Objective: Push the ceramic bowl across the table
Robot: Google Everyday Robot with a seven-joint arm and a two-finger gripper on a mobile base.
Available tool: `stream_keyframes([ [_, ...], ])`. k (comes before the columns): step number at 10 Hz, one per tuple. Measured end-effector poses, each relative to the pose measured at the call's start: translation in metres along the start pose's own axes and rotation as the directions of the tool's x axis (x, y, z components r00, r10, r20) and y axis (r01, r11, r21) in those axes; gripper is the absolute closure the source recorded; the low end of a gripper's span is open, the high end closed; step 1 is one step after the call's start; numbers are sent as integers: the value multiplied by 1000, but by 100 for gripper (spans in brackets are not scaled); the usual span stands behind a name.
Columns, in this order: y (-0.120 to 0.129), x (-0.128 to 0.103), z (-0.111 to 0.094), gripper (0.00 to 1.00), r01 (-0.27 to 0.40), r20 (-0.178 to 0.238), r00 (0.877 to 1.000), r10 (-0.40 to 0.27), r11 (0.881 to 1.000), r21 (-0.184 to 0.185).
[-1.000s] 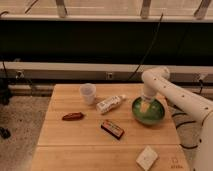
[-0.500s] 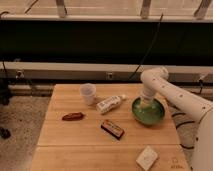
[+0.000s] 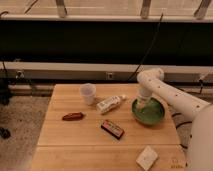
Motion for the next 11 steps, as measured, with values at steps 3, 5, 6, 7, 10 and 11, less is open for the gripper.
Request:
stream_keyframes([
  [3,4,-15,1,100,37,11,999,-37,999,-14],
  [5,6,-32,2,100,71,25,997,-70,997,-20],
  [6,7,-38,1,100,85,33,996,-84,996,-22],
  [7,9,-45,1,100,100,42,994,-99,995,-25],
  [10,19,-66,2,100,152,66,987,-149,987,-41],
  [11,26,-74,3,100,175,75,982,-171,983,-52],
])
